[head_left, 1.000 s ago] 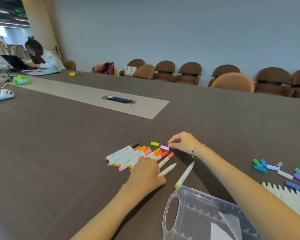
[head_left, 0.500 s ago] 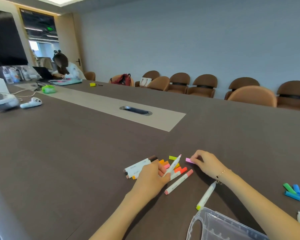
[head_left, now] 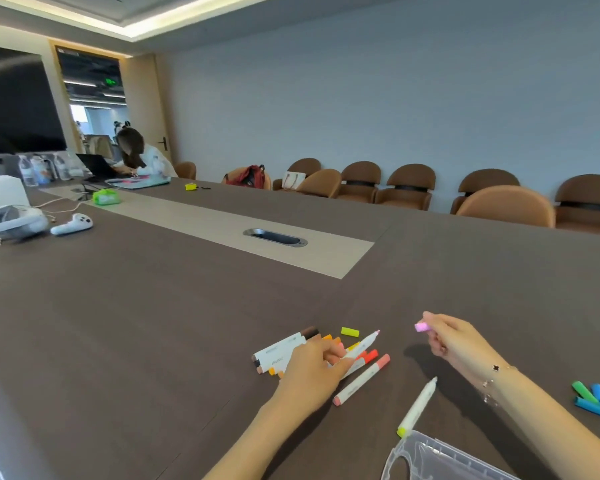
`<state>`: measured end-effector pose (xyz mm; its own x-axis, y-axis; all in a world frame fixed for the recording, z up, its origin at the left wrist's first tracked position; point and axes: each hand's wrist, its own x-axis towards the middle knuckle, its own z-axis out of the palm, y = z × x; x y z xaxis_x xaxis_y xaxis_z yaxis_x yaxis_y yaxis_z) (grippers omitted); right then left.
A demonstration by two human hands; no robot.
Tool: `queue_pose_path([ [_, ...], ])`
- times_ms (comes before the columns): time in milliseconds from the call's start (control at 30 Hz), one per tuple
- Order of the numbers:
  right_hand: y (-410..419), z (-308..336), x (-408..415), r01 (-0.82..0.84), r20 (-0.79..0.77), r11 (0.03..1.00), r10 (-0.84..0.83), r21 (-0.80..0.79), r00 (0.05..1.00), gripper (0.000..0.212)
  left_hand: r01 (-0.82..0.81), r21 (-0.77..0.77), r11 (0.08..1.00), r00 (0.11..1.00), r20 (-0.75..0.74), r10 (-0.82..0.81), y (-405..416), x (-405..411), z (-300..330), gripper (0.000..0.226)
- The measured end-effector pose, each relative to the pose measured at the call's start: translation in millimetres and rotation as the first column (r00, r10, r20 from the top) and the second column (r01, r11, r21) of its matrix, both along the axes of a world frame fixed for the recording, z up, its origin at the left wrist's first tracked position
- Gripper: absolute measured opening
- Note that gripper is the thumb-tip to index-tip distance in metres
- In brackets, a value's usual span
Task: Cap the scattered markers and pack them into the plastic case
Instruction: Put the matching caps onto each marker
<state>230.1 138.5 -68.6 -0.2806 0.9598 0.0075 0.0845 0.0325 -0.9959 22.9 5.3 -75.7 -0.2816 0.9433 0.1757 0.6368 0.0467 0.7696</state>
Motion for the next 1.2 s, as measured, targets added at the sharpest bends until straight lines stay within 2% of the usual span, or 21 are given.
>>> queue_pose_path([
  [100,-7.6,0.6,-4.4,-0.053,0.078,0.997,0.049,0.056,0.996,0.033,-0.018,0.021,1.0,1.0,-0.01,0.018,1.3,2.4,0.9,0.015],
  [300,-18.6,3.4,-11.2,-0.133,0.208,0.984,0.106,0.12,0.972,0.023,-0.022,-0.01,1.0,1.0,-0.005,0.022,0.6,4.2,4.2,0.015],
  [600,-23.0,2.7,-19.4,-0.183,0.216,0.978,0.157,0.104,0.964,0.022,0.032,-0.042,0.999,0.999,-0.004,-0.032,-2.6,8.7,6.6,0.017],
  [967,-23.2,-0.6,-21.1,-0.134,0.187,0.985,0.112,0.113,0.976,0.023,0.035,-0.068,0.997,0.999,-0.028,-0.037,-3.5,11.1,5.9,0.023],
  [1033,-21.0,-1.7,-20.9,-0.086,0.142,0.993,0.073,0.085,0.987,0.025,0.037,-0.065,0.997,0.999,-0.023,-0.039,-4.0,9.7,6.3,0.021],
  [1133,-19.5,-1.2,-18.4,-0.082,-0.011,0.996,0.082,-0.025,0.997,0.019,0.048,-0.051,0.998,0.999,-0.011,-0.049,-4.8,9.0,7.4,0.011],
  [1200,-21.2,0.8,-15.9,-0.095,-0.006,0.995,0.095,-0.029,0.995,0.018,0.049,-0.043,0.998,0.999,-0.014,-0.05,-5.9,9.3,8.7,0.004],
])
